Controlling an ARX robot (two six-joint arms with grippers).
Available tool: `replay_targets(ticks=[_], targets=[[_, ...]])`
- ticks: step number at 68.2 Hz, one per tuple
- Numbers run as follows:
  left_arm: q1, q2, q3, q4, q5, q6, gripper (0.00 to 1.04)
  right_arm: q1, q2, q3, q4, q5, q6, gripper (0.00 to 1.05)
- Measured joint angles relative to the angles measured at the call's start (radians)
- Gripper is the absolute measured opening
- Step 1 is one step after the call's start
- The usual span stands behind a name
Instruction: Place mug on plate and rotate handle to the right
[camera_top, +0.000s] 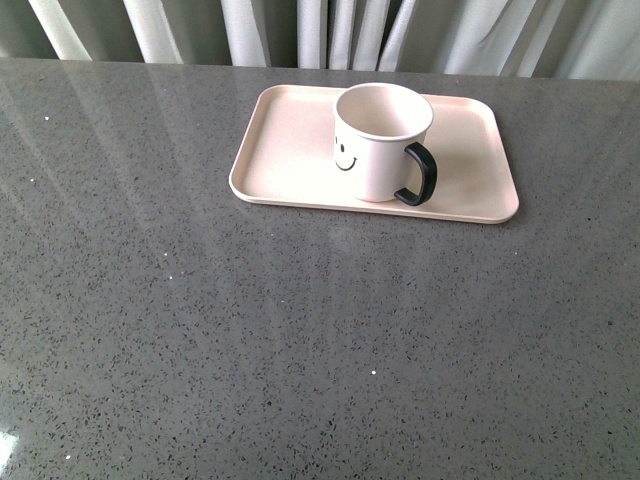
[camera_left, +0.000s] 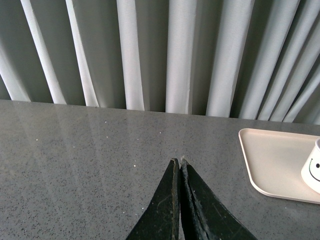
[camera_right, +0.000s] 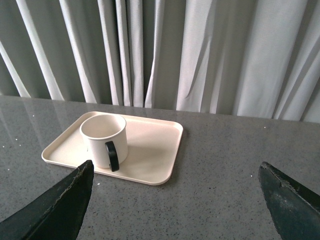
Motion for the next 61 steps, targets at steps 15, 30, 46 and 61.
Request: replay_targets(ticks=[15, 30, 46, 61], targets=[[0.0, -0.104, 0.0, -0.101, 0.0, 0.0, 0.01, 0.0, 0.0, 0.0, 0.0, 0.0, 0.0, 0.96], [0.0, -0.192, 0.0, -0.188, 0.0, 0.0, 0.01, 0.0, 0.0, 0.0, 0.0, 0.0, 0.0, 0.96], [0.0, -0.251, 0.0, -0.248, 0.0, 0.0, 0.01, 0.0, 0.0, 0.0, 0.0, 0.0, 0.0, 0.96], [0.001, -0.413, 0.0, -0.428, 0.0, 0.001, 0.01, 0.0, 0.0, 0.0, 0.0, 0.0, 0.0, 0.96]])
